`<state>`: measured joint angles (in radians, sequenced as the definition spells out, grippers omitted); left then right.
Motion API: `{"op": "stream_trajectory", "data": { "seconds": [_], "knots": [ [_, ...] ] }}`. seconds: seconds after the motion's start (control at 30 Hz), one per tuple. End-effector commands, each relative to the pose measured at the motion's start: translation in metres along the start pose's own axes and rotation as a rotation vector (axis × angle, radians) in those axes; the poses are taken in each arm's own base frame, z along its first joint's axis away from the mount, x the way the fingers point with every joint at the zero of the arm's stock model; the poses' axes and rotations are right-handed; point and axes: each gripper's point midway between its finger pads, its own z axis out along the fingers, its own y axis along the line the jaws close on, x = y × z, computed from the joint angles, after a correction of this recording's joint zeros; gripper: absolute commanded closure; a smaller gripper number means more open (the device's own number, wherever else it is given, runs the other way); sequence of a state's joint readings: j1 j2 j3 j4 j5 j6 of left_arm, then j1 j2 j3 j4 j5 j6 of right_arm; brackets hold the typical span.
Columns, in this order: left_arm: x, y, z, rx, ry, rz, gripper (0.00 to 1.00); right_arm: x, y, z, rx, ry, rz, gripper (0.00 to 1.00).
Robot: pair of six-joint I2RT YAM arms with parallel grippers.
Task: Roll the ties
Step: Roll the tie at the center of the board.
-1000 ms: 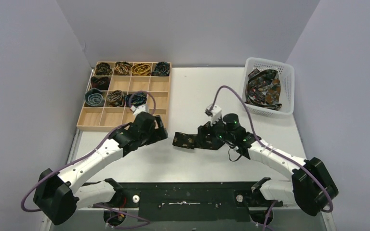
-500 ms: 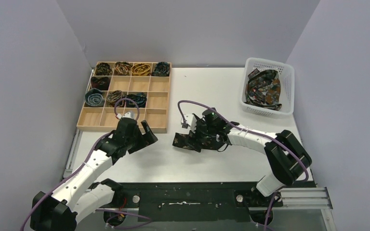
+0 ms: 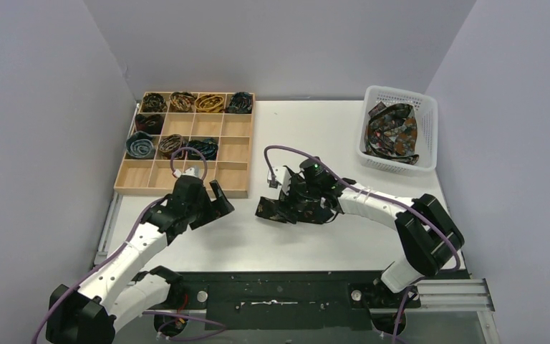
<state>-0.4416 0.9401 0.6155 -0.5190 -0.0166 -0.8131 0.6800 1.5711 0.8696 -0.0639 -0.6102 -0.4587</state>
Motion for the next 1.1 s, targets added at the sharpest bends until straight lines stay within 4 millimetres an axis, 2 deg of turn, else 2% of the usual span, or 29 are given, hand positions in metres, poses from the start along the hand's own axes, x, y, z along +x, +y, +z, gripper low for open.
{"op": "stream_trajectory", "data": {
  "seconds": [0.0, 0.17, 0.43, 0.6, 0.73, 0.87, 1.07],
  "knots": [
    [-0.004, -0.004, 0.004, 0.027, -0.012, 0.010, 0.15, -0.048, -0.001, -0.011, 0.055, -0.107, -0.093, 0.00],
    [0.000, -0.007, 0.006, 0.041, 0.012, 0.009, 0.15, -0.048, 0.008, 0.002, 0.090, -0.085, -0.135, 0.00],
    [0.001, -0.006, 0.004, 0.042, 0.012, 0.009, 0.15, -0.022, -0.008, 0.009, 0.166, 0.001, -0.147, 0.00],
    [0.002, -0.005, 0.005, 0.040, 0.015, 0.003, 0.15, -0.015, 0.000, 0.017, 0.100, 0.031, -0.160, 0.00],
    [0.003, -0.004, 0.005, 0.036, 0.017, 0.004, 0.15, -0.018, 0.006, 0.020, 0.070, 0.002, -0.152, 0.00],
    [0.003, -0.003, 0.005, 0.034, 0.018, 0.004, 0.15, -0.019, 0.001, 0.019, 0.094, -0.001, -0.148, 0.00],
    [0.005, -0.003, 0.007, 0.031, 0.026, 0.004, 0.15, -0.045, -0.001, 0.004, 0.120, -0.059, -0.166, 0.00]
  ]
}}
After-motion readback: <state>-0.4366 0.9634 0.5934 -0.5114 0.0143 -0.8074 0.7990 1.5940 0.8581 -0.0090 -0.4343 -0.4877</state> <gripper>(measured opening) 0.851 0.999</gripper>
